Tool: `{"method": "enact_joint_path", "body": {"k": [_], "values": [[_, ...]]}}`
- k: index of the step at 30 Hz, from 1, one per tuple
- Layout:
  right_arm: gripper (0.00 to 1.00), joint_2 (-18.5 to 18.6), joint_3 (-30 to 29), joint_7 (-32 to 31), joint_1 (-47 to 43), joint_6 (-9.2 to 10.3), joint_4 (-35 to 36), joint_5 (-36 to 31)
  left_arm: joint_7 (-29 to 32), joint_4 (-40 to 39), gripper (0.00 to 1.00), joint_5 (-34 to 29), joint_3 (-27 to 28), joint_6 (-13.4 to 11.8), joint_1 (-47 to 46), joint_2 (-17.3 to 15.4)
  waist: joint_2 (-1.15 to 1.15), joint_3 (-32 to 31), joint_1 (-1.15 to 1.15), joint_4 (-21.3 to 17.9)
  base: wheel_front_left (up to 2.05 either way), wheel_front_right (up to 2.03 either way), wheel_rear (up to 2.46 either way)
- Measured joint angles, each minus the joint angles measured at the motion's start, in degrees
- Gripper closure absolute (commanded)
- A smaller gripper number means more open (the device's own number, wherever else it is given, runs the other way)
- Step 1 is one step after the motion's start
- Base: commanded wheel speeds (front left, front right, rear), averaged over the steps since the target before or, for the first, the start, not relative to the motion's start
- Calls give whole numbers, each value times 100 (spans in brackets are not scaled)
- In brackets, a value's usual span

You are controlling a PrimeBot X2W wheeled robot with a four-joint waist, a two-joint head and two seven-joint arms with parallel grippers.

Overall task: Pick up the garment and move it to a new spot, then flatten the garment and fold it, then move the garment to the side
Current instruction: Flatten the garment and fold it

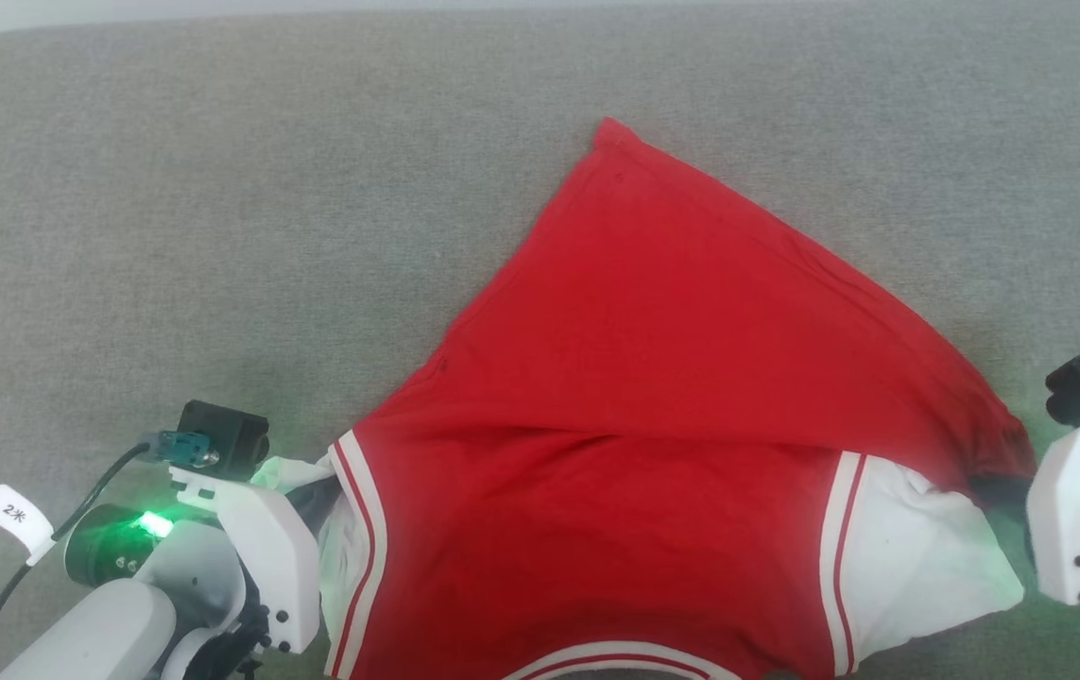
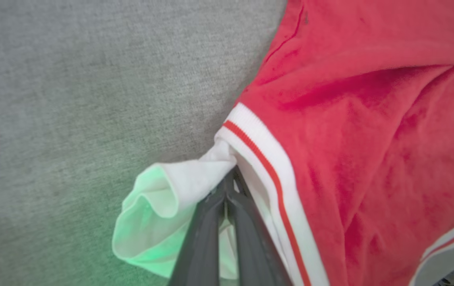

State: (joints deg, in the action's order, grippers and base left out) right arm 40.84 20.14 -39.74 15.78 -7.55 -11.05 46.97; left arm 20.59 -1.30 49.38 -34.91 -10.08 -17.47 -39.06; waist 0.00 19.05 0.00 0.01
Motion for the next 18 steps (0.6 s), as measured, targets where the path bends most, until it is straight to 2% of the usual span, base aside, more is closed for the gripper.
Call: {"method": "enact_joint_path", "body": {"k": [1,2,3,4,5,12,18], "values": [[100,-87,-52,42,-42,0,-9,-114,5,1,100,5,1,0,0,-4,0,1,0,-11,0,0,0],[93,-175,-113,47,-66,0,-21,-216,5,4,100,8,1,0,1,-9,0,1,0,-21,0,0,0],[71,-266,-180,54,-99,0,-26,-302,5,9,100,16,2,1,2,-10,0,-1,0,-33,0,0,0],[30,-334,-223,63,-123,1,-24,-369,5,19,100,30,2,4,3,-10,0,-6,0,-42,0,0,0],[0,-388,-263,67,-150,1,-7,-431,5,26,100,45,3,11,3,-10,0,-13,0,-52,0,0,0],[0,-490,-649,-197,-507,-8,543,-805,-20,62,100,78,15,26,73,-22,0,-81,0,-102,0,0,0],[0,-567,-1238,-570,-736,1,1478,-1067,-29,62,100,86,-31,60,87,20,0,-125,0,-34,0,0,0]]}}
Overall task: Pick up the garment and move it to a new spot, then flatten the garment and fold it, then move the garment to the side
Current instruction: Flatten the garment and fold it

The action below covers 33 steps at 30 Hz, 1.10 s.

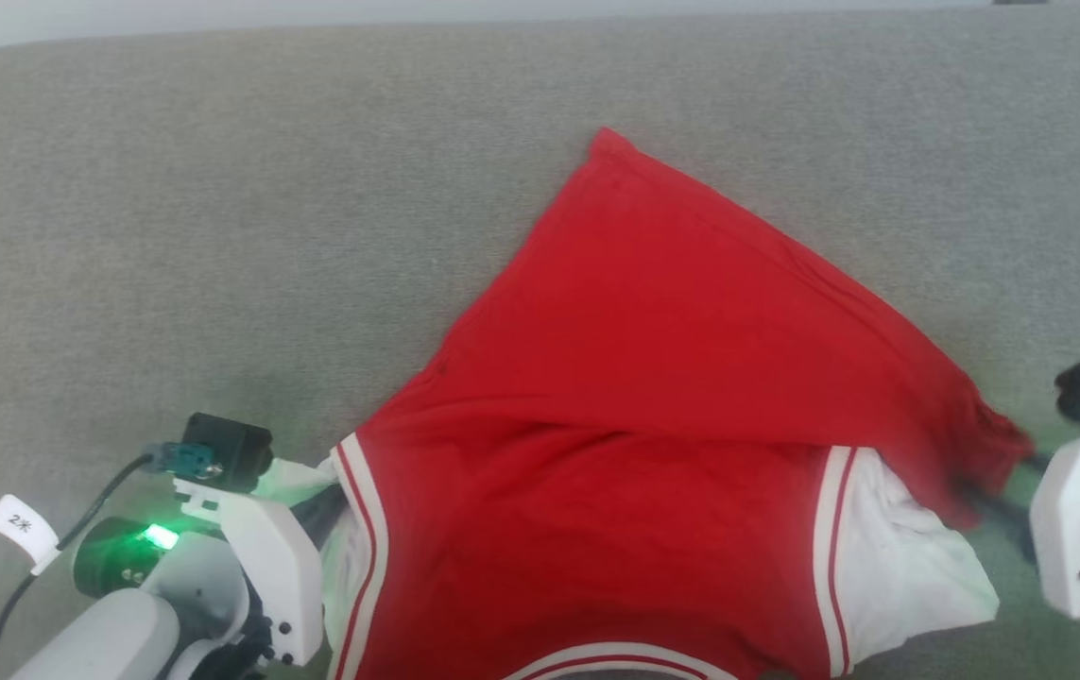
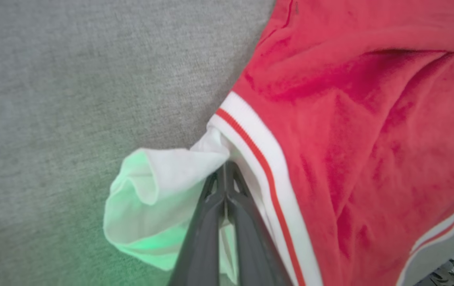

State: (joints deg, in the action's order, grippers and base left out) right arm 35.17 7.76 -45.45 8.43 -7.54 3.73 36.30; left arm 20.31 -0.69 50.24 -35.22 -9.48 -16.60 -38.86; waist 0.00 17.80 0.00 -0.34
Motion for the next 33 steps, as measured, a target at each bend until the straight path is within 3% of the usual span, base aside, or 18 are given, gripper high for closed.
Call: {"method": "enact_joint_path", "body": {"k": [7,14,26,33], "values": [[0,-64,-65,-292,510,0,716,-281,-25,66,100,-13,-122,75,-24,158,0,-15,0,254,0,0,0],[0,-177,357,-68,1572,0,421,-371,-25,141,100,-48,-235,178,-176,312,0,22,0,560,0,0,0],[0,-455,2068,904,4111,0,-1983,-445,-31,422,100,-171,-521,472,-676,749,0,315,0,1230,0,0,0],[0,-530,3025,965,5126,0,-3604,-271,-79,679,100,-242,-699,676,-999,1100,0,542,0,1641,0,0,0]]}}
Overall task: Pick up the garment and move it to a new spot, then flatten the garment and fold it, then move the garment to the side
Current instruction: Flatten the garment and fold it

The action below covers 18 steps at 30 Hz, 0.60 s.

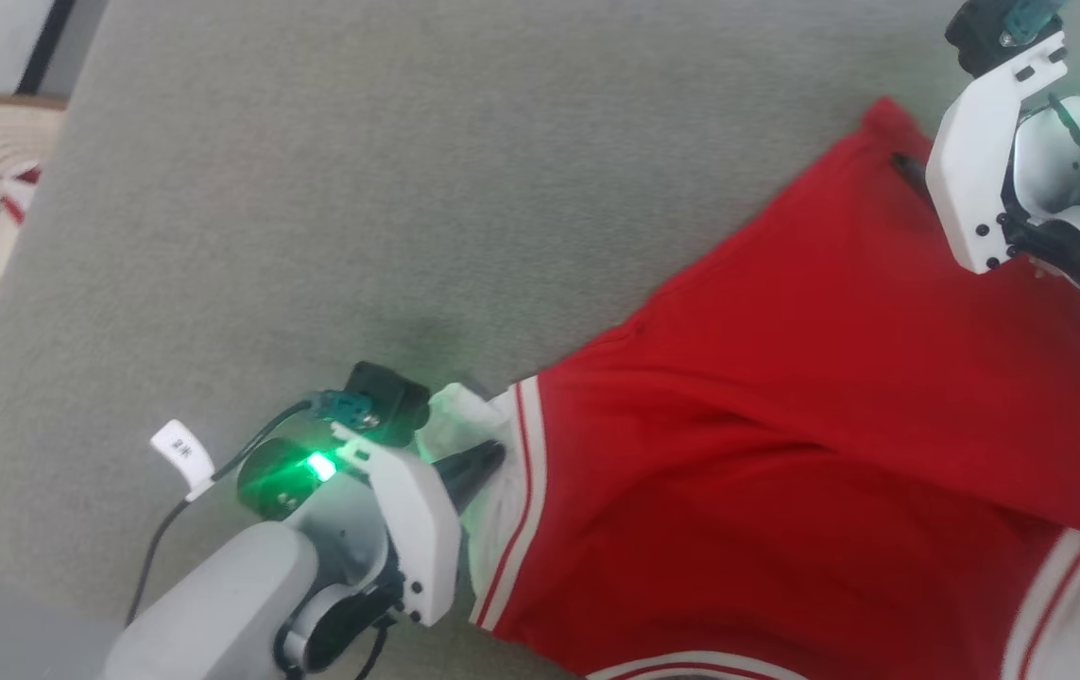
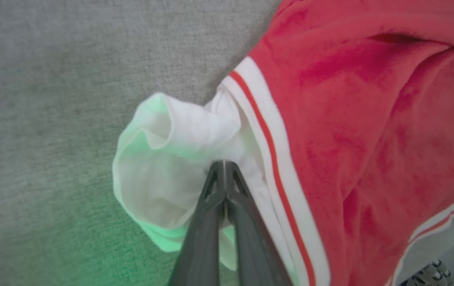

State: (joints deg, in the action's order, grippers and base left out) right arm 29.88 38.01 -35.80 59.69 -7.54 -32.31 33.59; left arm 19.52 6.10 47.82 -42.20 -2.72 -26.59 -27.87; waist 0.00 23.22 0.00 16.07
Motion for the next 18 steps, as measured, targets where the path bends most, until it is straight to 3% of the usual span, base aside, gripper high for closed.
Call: {"method": "enact_joint_path", "body": {"k": [7,8,9,10,14,18], "values": [[0,-18,867,-164,592,0,-983,388,-122,270,100,-13,-97,196,-207,282,0,195,0,340,0,0,0],[9,-20,1002,-227,655,7,-1059,476,-140,308,100,-15,-108,212,-229,300,0,214,0,374,0,0,0],[88,-13,1095,-323,700,8,-1124,571,-141,344,100,-15,-118,241,-258,319,0,228,0,400,0,0,0],[100,-7,1207,-428,769,7,-1176,683,-148,377,100,-15,-125,255,-281,333,0,237,0,419,0,0,0],[100,-13,1568,-654,924,-1,-1228,1016,-197,483,100,-13,-113,301,-304,360,0,224,0,400,0,0,0],[100,-1,1755,-417,1014,-2,-1325,1161,-136,516,100,34,-77,327,-361,278,0,149,0,308,0,0,0]]}}
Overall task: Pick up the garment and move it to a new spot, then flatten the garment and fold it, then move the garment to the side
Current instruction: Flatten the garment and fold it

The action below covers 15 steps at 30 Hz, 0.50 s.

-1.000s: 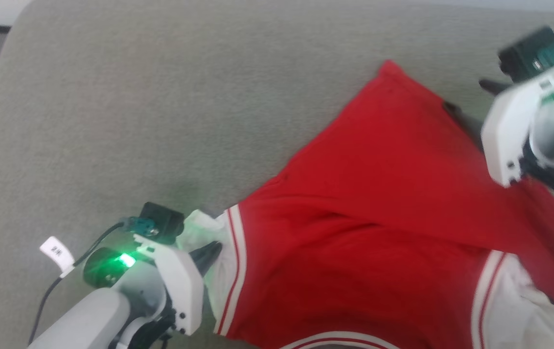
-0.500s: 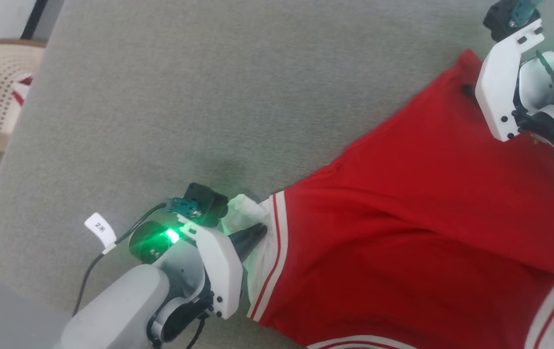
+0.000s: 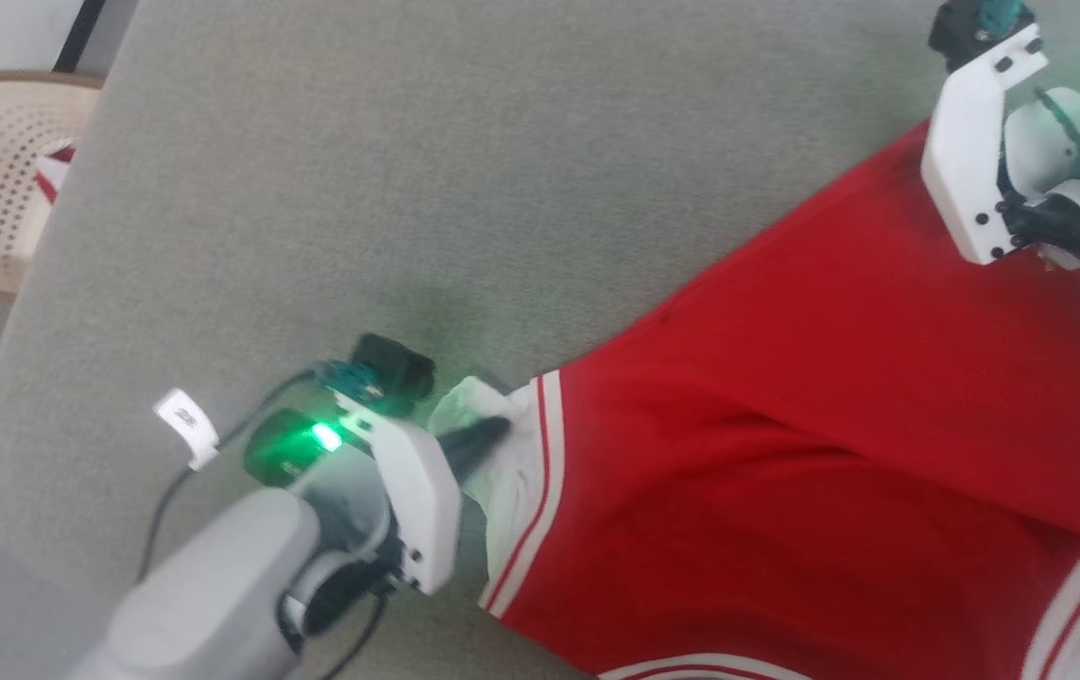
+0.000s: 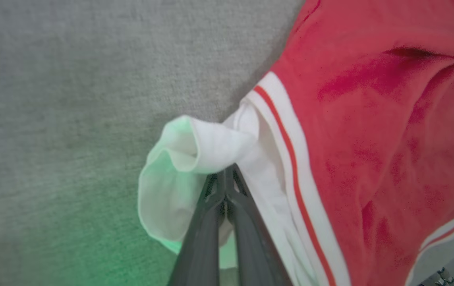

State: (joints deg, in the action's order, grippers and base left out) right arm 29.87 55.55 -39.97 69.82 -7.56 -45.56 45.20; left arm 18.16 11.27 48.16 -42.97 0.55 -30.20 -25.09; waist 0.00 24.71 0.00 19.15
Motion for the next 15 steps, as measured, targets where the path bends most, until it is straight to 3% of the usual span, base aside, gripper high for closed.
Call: {"method": "enact_joint_path", "body": {"k": [15], "values": [[100,345,229,1162,460,1,104,321,948,-369,100,-140,509,-140,-1261,-1101,0,-738,0,-733,0,0,0]]}}
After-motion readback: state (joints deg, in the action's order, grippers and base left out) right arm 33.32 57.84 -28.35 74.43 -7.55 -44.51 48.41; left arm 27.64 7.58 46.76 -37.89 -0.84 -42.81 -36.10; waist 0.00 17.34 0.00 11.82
